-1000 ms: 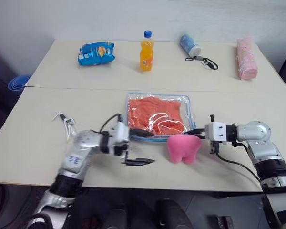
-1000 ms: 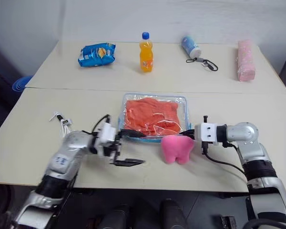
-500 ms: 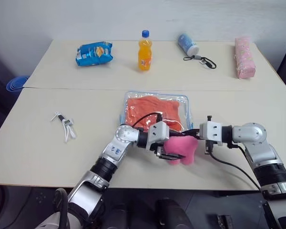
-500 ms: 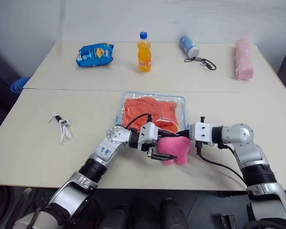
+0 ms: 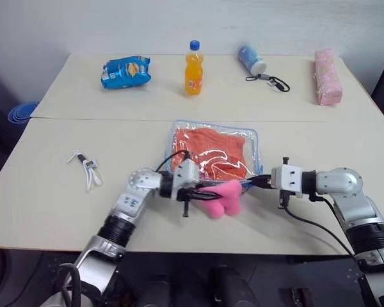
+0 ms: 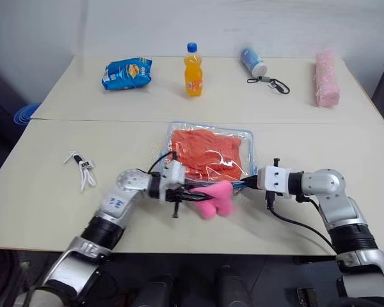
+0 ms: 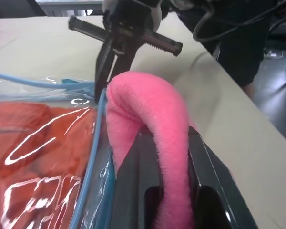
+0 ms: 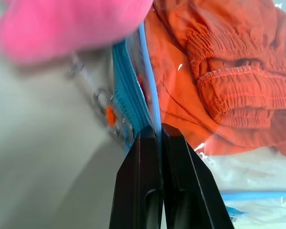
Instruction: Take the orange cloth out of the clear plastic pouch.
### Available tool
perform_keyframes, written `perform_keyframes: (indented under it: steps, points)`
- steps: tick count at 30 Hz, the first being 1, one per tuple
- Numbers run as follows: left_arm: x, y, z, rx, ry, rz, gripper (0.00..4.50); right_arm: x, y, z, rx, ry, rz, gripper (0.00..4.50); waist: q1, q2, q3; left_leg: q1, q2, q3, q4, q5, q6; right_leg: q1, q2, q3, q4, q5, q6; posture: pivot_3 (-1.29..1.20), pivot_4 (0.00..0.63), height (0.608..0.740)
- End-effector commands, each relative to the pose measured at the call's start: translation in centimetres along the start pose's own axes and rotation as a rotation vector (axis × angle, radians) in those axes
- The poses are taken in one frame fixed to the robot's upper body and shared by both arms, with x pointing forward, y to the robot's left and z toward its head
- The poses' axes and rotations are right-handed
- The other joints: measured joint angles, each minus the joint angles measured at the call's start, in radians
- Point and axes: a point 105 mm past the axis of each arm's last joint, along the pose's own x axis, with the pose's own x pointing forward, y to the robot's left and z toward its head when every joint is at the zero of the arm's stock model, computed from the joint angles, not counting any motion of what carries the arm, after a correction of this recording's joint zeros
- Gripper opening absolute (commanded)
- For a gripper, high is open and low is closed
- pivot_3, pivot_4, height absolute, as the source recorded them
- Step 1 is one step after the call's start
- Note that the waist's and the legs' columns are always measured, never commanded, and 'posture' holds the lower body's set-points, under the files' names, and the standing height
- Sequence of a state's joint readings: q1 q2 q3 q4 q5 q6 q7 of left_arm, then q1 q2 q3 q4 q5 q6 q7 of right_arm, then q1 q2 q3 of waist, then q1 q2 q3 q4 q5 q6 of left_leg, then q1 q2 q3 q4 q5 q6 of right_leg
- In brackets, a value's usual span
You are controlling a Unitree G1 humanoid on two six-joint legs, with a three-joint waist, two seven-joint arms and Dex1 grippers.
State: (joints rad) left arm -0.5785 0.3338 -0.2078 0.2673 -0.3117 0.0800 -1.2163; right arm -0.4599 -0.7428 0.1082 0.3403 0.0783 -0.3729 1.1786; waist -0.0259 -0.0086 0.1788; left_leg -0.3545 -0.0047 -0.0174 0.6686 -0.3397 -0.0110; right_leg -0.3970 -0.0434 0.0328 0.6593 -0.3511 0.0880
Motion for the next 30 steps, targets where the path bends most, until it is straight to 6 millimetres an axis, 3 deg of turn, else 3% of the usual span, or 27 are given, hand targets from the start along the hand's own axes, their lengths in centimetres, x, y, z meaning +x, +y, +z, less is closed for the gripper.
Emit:
perform_keyframes:
  steps: [1,12,18,23,30]
  points:
    - [-2.1,0.5,1.6,0.016,-0.035,0.004,0.1,-1.5,-1.2,-0.1,-0.017,0.017,-0.05,0.0,0.0,0.0,0.0,0.0,0.0,0.0,0.0,0.0,0.0,0.0,0.0,0.0,0.0,0.0,0.0,0.0,0.15,0.74]
    - [-9.8,2.7,0.1,-0.043,0.12,0.181,0.1,-1.9,-0.9,-0.3,-0.025,0.015,-0.032,0.0,-0.001,0.0,0.0,0.0,0.0,0.0,-0.001,0.0,0.0,0.0,0.0,0.0,0.0,0.0,0.0,0.0,0.15,0.74]
    - [-13.8,5.4,1.8,-0.136,-0.005,0.414,0.1,-2.2,-0.2,-0.5,-0.032,0.005,-0.004,0.0,0.001,0.0,0.0,0.0,0.0,0.0,0.0,0.0,0.001,0.0,0.0,-0.001,0.0,0.0,0.0,0.0,0.15,0.74]
    - [-17.5,7.1,1.9,-0.192,-0.028,0.584,0.1,-2.5,0.4,-0.3,-0.048,-0.012,0.028,0.0,-0.001,0.0,0.0,-0.001,0.0,-0.001,0.0,0.0,0.001,-0.001,0.0,-0.002,0.0,0.0,0.0,0.0,0.15,0.74]
    - [-20.3,8.2,0.2,-0.217,0.111,0.723,0.1,-2.9,0.4,-0.6,-0.068,-0.012,0.049,0.0,-0.001,0.0,0.0,-0.001,0.0,-0.001,-0.001,0.0,0.001,-0.001,-0.001,-0.002,0.0,0.0,0.0,0.0,0.15,0.74]
